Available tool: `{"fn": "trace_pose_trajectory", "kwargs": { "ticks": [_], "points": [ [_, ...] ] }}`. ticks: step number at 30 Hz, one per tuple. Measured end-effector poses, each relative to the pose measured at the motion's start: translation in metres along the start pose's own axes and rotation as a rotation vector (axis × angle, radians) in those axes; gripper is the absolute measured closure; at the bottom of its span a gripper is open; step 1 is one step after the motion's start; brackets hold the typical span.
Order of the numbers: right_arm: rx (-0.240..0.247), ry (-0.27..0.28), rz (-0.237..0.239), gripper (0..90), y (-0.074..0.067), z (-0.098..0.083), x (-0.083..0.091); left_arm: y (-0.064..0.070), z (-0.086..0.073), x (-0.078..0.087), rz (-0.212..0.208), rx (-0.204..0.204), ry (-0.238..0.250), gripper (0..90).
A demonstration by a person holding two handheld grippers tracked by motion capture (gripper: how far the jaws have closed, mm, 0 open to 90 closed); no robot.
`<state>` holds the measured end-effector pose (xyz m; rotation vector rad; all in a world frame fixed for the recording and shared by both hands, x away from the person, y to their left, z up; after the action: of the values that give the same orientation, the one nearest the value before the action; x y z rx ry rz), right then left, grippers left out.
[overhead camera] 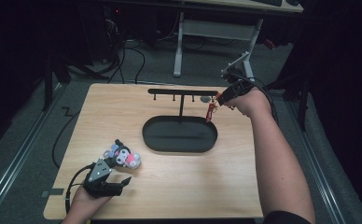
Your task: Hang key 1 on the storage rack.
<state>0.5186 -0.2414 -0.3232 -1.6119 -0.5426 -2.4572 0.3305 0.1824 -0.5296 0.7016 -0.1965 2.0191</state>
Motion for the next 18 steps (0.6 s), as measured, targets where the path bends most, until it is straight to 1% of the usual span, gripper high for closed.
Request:
{"fn": "trace_pose_trajectory", "kwargs": {
  "ticks": [2, 5, 9, 11, 13, 16, 18],
  "points": [
    [-0.002, -0.008, -0.001, 63.9, 0.000, -0.002, -0.004, 0.000, 0.000, 0.000, -0.001, 0.001, 0.000, 17.8],
    [-0.010, -0.015, 0.013, 63.8, -0.001, -0.008, -0.014, 0.001, 0.000, -0.001, -0.001, -0.001, 0.002, 17.8],
    [-0.032, -0.022, 0.027, 63.7, -0.001, -0.018, -0.030, 0.001, 0.000, -0.001, -0.004, -0.004, -0.006, 17.8],
    [-0.034, -0.031, 0.038, 63.5, -0.002, -0.023, -0.040, 0.001, 0.000, -0.002, -0.005, -0.001, -0.004, 18.0],
    [-0.050, -0.035, 0.048, 63.0, -0.003, -0.029, -0.050, 0.001, 0.000, -0.001, -0.005, 0.000, -0.006, 18.1],
    [-0.067, -0.018, 0.057, 62.7, -0.004, -0.035, -0.060, 0.001, 0.000, -0.002, -0.005, 0.000, -0.004, 18.2],
    [-0.076, 0.002, 0.061, 60.9, -0.004, -0.039, -0.066, 0.001, 0.000, -0.002, -0.005, -0.001, -0.007, 18.2]
  ]
}}
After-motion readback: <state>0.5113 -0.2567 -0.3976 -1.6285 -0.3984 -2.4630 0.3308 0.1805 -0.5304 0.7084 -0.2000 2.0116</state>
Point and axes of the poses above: each handheld gripper's, and its own axes: x roughly backward along the jaws, z roughly out of its top, y roughly to its right, the point moved 2 cm from there along -x, roughly forward along the jaws, and after that the axes turned 14 degrees about -z, right-handed, at the moved point
